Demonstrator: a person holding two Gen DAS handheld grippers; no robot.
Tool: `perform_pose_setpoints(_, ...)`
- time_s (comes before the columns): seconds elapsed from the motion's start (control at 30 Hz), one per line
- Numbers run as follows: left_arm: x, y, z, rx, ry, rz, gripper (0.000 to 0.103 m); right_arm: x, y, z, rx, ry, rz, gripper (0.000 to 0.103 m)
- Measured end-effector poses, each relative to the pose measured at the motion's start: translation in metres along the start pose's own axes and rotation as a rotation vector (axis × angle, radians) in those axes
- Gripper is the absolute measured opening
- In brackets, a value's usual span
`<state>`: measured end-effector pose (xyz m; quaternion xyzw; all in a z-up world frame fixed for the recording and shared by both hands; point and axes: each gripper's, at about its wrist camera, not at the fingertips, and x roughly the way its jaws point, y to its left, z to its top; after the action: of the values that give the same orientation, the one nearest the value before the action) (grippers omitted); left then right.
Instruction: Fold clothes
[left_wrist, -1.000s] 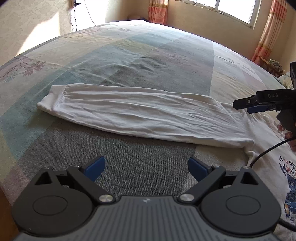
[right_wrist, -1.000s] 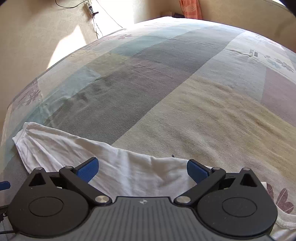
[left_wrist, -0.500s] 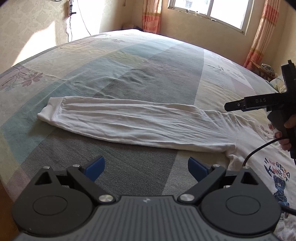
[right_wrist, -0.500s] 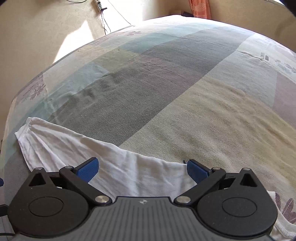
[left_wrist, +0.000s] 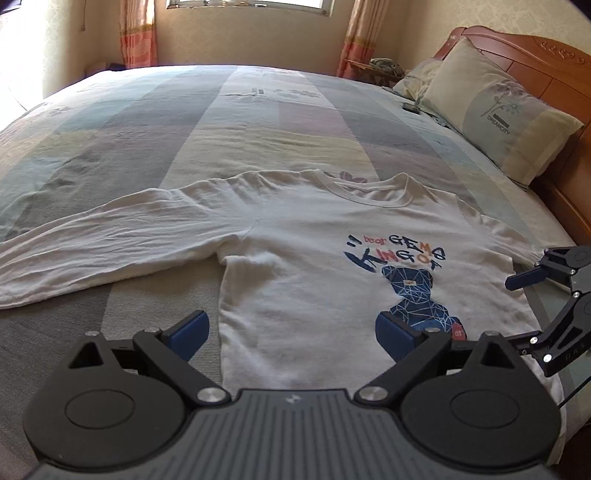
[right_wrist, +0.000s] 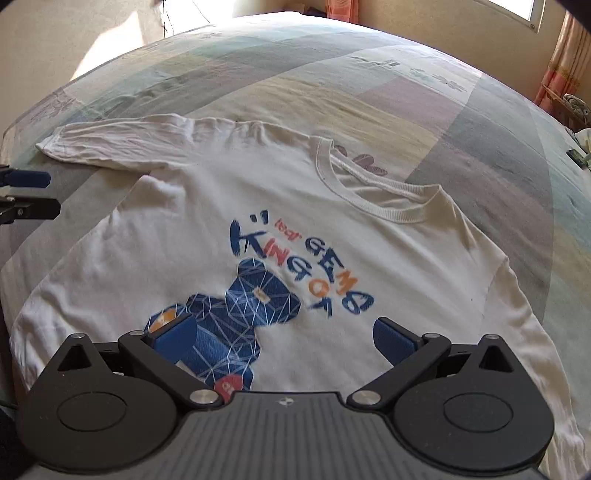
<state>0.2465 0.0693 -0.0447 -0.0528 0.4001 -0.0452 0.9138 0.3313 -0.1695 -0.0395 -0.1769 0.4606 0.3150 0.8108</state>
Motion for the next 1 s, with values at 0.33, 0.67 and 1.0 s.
perform_pose_setpoints(0.33,0.025,-0.057,-0.056,0.248,0.204,-0.129,0.097,-0.012,0.057,-0.113,-0.005,-0.013,-0.015,0.103)
perform_pose_setpoints(0.67,0.032,-0.065,-0.068,0.328,0.233,-0.118,0.102,-0.036,0.064,-0.15,0.022,-0.071,0.047,0.103)
perform_pose_setpoints(1.0,0.023,-0.05,-0.069,0.335,0.254,-0.142,0.102,-0.055,0.081,-0.203,-0.236,-0.018,-0.022,0.103)
